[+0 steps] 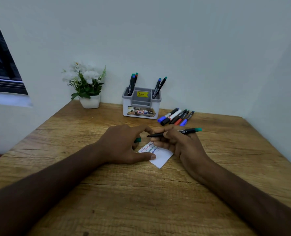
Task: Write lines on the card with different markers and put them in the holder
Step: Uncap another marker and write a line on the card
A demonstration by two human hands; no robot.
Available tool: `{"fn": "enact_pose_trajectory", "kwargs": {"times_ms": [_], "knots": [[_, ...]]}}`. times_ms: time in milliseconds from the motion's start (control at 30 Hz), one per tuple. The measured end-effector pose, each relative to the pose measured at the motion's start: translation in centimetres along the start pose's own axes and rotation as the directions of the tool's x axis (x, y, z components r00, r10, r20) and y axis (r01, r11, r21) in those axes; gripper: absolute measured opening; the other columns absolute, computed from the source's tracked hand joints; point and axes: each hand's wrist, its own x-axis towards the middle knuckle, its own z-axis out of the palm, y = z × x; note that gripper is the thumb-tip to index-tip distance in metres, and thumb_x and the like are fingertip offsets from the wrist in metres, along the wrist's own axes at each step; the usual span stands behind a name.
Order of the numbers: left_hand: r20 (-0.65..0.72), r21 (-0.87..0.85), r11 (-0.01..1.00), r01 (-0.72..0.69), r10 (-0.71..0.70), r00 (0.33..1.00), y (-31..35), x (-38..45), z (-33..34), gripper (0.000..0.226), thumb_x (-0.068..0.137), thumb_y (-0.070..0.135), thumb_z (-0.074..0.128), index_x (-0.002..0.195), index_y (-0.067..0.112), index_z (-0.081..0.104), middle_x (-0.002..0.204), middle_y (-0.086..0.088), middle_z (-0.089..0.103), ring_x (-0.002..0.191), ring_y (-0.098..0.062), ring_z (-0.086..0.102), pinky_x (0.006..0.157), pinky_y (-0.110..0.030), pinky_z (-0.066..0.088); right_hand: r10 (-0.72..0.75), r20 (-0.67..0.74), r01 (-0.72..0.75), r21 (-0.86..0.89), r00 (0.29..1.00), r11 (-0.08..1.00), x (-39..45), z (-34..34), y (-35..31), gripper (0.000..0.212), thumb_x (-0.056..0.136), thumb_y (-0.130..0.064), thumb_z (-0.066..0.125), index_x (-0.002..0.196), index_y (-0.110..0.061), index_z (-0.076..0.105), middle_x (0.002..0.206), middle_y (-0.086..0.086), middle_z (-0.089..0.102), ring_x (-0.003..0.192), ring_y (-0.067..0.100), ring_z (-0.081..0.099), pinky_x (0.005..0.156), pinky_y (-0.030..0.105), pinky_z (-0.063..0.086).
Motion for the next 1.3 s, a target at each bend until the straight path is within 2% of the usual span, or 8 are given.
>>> {"fn": "enact_pose_trajectory", "kwargs": {"times_ms": [400, 533, 733, 933, 1067, 1200, 1267, 1300], "knots": [[-0.048, -0.06, 0.998, -0.02, 0.017, 0.999, 0.1, 0.0, 0.2, 0.086, 0.073, 0.086, 0.061, 0.145, 0.054, 0.027, 0.086, 0.016, 0.064, 0.078, -0.002, 0.057, 0.065, -0.025, 0.046, -0.043, 0.09, 0.057, -0.154, 0.995, 0.986, 0.1, -0.2, 0.3, 0.013, 0.098, 0.003, 0.065, 0.109, -0.001, 0.069, 0.101, 0.02, 0.081, 0.097, 0.033, 0.08, 0.088, 0.038, 0.066], [-0.089, -0.091, 0.995, -0.037, 0.028, 0.996, 0.3, -0.1, 0.2, 0.08, 0.075, 0.082, 0.065, 0.142, 0.055, 0.032, 0.073, 0.018, 0.058, 0.07, 0.002, 0.055, 0.061, -0.023, 0.042, -0.115, 0.113, 0.144, -0.291, 0.987, 0.946, 0.1, -0.2, 0.4, 0.016, 0.088, -0.001, 0.08, 0.103, -0.005, 0.078, 0.102, 0.008, 0.083, 0.101, 0.021, 0.079, 0.089, 0.032, 0.064], [-0.105, -0.218, 0.968, -0.126, 0.105, 0.989, 1.8, -0.1, 0.7, 0.07, 0.086, 0.04, 0.073, 0.144, 0.041, 0.034, 0.066, 0.011, 0.061, 0.059, -0.006, 0.06, 0.047, -0.019, 0.04, -0.164, 0.192, 0.22, -0.323, 0.968, 0.92, 0.2, -0.3, 0.8, 0.006, 0.086, -0.009, 0.085, 0.091, -0.009, 0.082, 0.1, 0.001, 0.084, 0.112, 0.016, 0.074, 0.09, 0.028, 0.059], [-0.126, -0.344, 0.933, -0.103, 0.063, 0.99, 2.9, 0.1, 0.8, 0.066, 0.088, 0.016, 0.068, 0.141, 0.035, 0.034, 0.055, 0.002, 0.053, 0.056, -0.015, 0.058, 0.045, -0.028, 0.04, -0.184, 0.158, 0.226, -0.316, 0.97, 0.921, 0.3, -0.1, 0.9, 0.01, 0.086, -0.012, 0.085, 0.081, -0.007, 0.078, 0.097, -0.01, 0.081, 0.098, 0.007, 0.076, 0.081, 0.022, 0.057], [-0.192, -0.274, 0.953, -0.129, 0.077, 0.978, 3.0, 0.0, 0.6, 0.066, 0.088, 0.027, 0.066, 0.143, 0.037, 0.031, 0.055, 0.008, 0.055, 0.056, -0.009, 0.058, 0.048, -0.018, 0.035, -0.179, 0.117, 0.206, -0.284, 0.977, 0.937, 0.1, -0.1, 0.7, 0.017, 0.088, -0.013, 0.083, 0.092, 0.002, 0.076, 0.094, 0.004, 0.082, 0.09, 0.014, 0.079, 0.076, 0.022, 0.059], [-0.187, -0.032, 0.98, -0.194, 0.185, 0.965, 2.3, -0.2, -0.1, 0.059, 0.098, 0.042, 0.052, 0.15, 0.037, 0.023, 0.067, 0.016, 0.052, 0.062, -0.003, 0.054, 0.057, -0.026, 0.039, -0.094, 0.076, 0.109, -0.227, 0.993, 0.968, 0.1, 0.0, 0.5, 0.026, 0.088, -0.025, 0.082, 0.109, -0.011, 0.079, 0.104, 0.003, 0.083, 0.096, 0.014, 0.078, 0.079, 0.024, 0.06], [-0.154, -0.102, 0.972, -0.214, 0.197, 0.968, 1.4, -0.3, 0.0, 0.049, 0.102, 0.041, 0.046, 0.148, 0.037, 0.031, 0.074, 0.014, 0.056, 0.066, -0.006, 0.056, 0.059, -0.029, 0.043, -0.059, 0.115, 0.083, -0.216, 0.992, 0.973, 0.2, -0.1, 0.4, 0.037, 0.083, -0.035, 0.083, 0.112, -0.013, 0.078, 0.104, 0.002, 0.083, 0.094, 0.014, 0.077, 0.08, 0.028, 0.059], [-0.146, -0.273, 0.947, -0.17, 0.134, 0.98, 0.7, -0.2, 0.0, 0.041, 0.101, 0.038, 0.045, 0.142, 0.037, 0.039, 0.077, 0.012, 0.059, 0.067, -0.008, 0.056, 0.059, -0.029, 0.045, -0.053, 0.121, 0.08, -0.225, 0.991, 0.971, 0.2, -0.1, 0.4, 0.042, 0.08, -0.04, 0.084, 0.114, -0.016, 0.078, 0.102, 0.001, 0.082, 0.093, 0.014, 0.076, 0.081, 0.03, 0.06]]}}
